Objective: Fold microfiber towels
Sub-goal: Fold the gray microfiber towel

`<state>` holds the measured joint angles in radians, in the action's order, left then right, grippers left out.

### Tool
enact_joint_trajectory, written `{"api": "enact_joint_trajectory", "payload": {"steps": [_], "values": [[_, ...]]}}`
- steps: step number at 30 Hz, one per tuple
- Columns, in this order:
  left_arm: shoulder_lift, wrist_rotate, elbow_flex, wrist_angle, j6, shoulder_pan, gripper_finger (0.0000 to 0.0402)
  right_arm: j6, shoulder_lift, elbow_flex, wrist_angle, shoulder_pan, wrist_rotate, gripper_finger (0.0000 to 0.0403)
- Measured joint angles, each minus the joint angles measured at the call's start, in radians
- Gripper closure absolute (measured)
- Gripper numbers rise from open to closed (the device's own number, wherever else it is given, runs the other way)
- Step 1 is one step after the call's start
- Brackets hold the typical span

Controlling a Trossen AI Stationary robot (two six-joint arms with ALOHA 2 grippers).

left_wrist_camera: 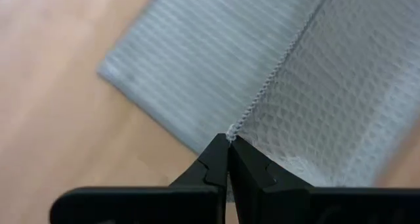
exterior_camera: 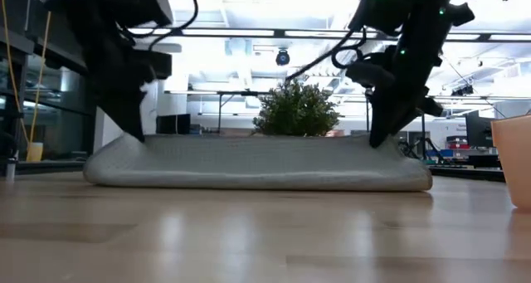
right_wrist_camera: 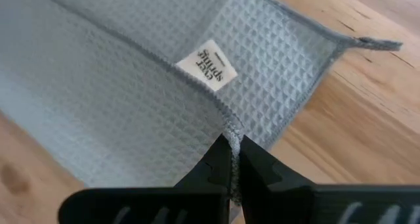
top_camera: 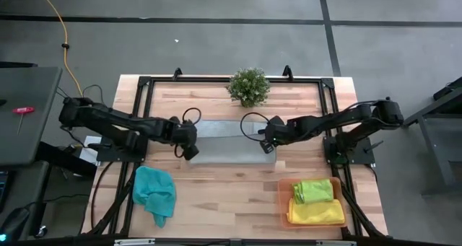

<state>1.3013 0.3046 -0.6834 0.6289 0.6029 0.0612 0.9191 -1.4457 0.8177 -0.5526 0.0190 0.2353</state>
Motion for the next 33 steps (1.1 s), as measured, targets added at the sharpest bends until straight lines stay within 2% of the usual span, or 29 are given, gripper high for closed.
{"api": "enact_joint_trajectory", "payload": {"steps": [6,15,33], "values": [[0.012,0.075,0.0,-0.047,-0.101,0.104,0.0402,0.027,-0.008,0.0,0.0,-0.013,0.0,0.0403],[0.025,0.096,0.0,-0.072,-0.267,0.222,0.0402,0.078,-0.017,0.0,0.001,-0.013,0.061,0.0403],[0.133,0.13,-0.001,-0.106,-0.398,0.242,0.0397,0.122,-0.017,0.0,0.0,-0.013,0.154,0.0403]]}}
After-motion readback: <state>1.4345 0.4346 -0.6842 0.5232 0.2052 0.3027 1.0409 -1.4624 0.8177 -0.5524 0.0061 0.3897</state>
